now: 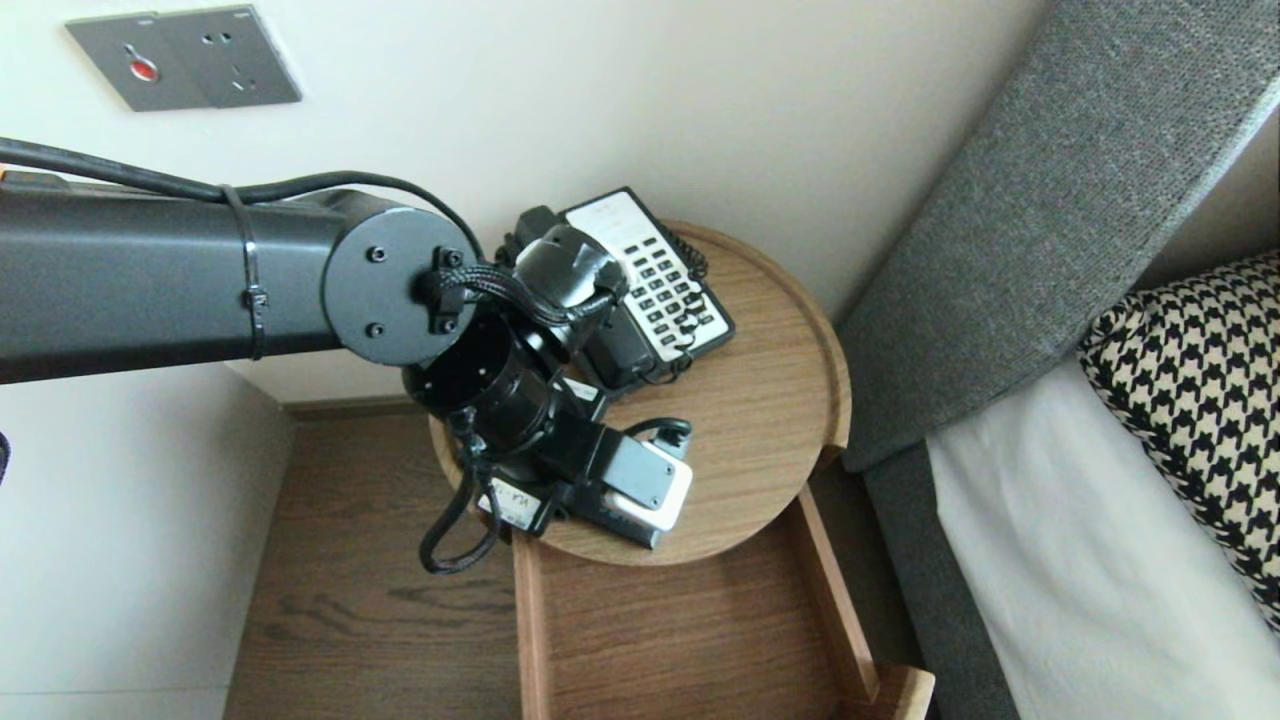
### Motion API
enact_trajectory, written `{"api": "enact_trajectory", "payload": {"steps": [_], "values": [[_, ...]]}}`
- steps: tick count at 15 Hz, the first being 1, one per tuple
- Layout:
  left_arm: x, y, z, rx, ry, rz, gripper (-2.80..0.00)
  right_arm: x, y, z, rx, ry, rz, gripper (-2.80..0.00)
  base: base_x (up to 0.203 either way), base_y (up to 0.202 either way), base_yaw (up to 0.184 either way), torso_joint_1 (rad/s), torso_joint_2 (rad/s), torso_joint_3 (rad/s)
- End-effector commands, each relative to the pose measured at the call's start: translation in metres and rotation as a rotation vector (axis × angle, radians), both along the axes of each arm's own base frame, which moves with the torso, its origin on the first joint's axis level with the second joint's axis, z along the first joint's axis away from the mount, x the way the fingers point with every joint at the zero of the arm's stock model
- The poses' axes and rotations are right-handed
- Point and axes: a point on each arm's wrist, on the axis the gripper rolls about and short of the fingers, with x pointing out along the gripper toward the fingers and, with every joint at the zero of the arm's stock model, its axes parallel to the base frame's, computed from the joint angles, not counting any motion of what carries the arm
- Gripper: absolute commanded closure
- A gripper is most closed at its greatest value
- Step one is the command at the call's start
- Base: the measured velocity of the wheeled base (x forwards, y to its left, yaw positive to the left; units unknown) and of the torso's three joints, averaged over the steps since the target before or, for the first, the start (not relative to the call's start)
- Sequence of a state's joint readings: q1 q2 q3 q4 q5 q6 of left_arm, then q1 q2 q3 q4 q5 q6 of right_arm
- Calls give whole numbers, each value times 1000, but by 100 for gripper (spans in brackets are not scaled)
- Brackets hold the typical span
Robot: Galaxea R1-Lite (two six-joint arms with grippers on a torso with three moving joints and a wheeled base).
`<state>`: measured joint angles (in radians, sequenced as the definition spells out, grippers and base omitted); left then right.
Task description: Put the remote controls on the table in the drawer one by one
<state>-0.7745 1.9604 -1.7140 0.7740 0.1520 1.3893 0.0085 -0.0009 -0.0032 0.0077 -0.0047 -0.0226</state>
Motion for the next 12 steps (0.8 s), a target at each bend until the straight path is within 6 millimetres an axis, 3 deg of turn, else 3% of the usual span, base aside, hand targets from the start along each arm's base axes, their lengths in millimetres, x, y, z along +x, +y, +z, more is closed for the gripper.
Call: {"api": "enact_trajectory", "payload": {"steps": [1,12], "values": [[-1,1,0,10,4,-5,0,-1,0,0,0,-7,1,0,0,0,0,0,0,0],[-22,20,35,-100,-27,16,0,-1,0,0,0,-7,1,0,0,0,0,0,0,0]]}}
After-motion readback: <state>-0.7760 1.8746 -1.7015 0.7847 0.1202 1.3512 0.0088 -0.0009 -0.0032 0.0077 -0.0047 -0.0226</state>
